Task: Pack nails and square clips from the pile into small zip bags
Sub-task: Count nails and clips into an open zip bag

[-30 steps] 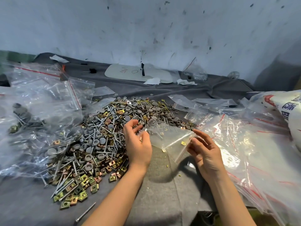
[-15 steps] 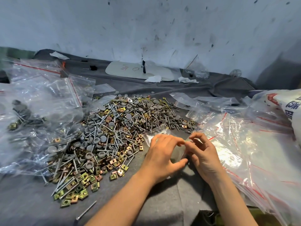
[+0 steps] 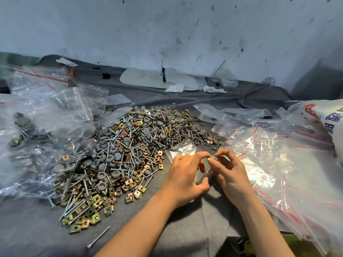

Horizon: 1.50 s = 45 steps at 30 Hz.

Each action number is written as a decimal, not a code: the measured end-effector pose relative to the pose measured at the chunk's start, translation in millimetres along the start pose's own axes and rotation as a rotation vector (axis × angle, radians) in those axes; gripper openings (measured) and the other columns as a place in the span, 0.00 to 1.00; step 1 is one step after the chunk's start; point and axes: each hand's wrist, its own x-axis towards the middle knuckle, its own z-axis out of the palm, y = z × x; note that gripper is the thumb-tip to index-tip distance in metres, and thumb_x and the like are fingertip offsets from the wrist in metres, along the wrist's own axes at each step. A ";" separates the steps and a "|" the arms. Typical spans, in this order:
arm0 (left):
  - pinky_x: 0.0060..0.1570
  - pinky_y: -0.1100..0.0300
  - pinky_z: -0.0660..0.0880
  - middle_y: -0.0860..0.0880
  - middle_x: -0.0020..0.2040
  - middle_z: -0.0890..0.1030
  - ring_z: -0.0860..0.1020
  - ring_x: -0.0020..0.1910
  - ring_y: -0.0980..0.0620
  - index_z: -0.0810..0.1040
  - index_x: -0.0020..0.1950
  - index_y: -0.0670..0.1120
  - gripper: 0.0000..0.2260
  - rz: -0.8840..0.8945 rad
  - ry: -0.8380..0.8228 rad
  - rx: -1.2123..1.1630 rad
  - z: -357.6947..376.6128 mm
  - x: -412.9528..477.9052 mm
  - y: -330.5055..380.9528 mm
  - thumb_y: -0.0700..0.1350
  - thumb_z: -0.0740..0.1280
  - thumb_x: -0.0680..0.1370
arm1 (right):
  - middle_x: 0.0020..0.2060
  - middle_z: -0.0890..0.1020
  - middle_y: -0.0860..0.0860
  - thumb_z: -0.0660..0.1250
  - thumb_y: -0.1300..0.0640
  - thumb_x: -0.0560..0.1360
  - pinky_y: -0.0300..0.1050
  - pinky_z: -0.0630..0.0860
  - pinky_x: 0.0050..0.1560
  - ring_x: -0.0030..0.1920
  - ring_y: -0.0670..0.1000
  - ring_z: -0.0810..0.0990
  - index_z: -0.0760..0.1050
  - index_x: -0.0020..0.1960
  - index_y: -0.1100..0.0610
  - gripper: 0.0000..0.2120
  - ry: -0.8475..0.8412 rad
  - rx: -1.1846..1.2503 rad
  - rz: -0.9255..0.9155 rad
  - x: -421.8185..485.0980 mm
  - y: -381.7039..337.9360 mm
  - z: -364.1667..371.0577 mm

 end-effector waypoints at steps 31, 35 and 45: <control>0.38 0.51 0.76 0.46 0.48 0.75 0.76 0.38 0.48 0.80 0.49 0.42 0.06 0.025 0.073 -0.050 -2.7 0.0 -4.0 0.38 0.65 0.75 | 0.31 0.75 0.52 0.64 0.75 0.69 0.36 0.68 0.32 0.32 0.47 0.71 0.79 0.41 0.50 0.20 0.196 -0.359 -0.218 -0.6 2.5 3.3; 0.40 0.56 0.73 0.52 0.49 0.71 0.70 0.38 0.56 0.79 0.49 0.49 0.10 0.024 0.015 0.020 1.3 -0.7 -1.7 0.52 0.62 0.76 | 0.27 0.77 0.45 0.64 0.74 0.71 0.33 0.71 0.32 0.28 0.43 0.73 0.80 0.35 0.52 0.18 0.406 -0.189 -0.250 3.0 0.4 -2.2; 0.46 0.68 0.71 0.58 0.63 0.76 0.76 0.47 0.63 0.78 0.34 0.47 0.09 -0.092 0.047 -0.700 -22.2 1.5 3.2 0.42 0.67 0.75 | 0.33 0.78 0.50 0.64 0.50 0.68 0.39 0.73 0.35 0.32 0.49 0.74 0.79 0.49 0.53 0.13 0.186 -0.135 -0.293 -4.0 -3.3 3.4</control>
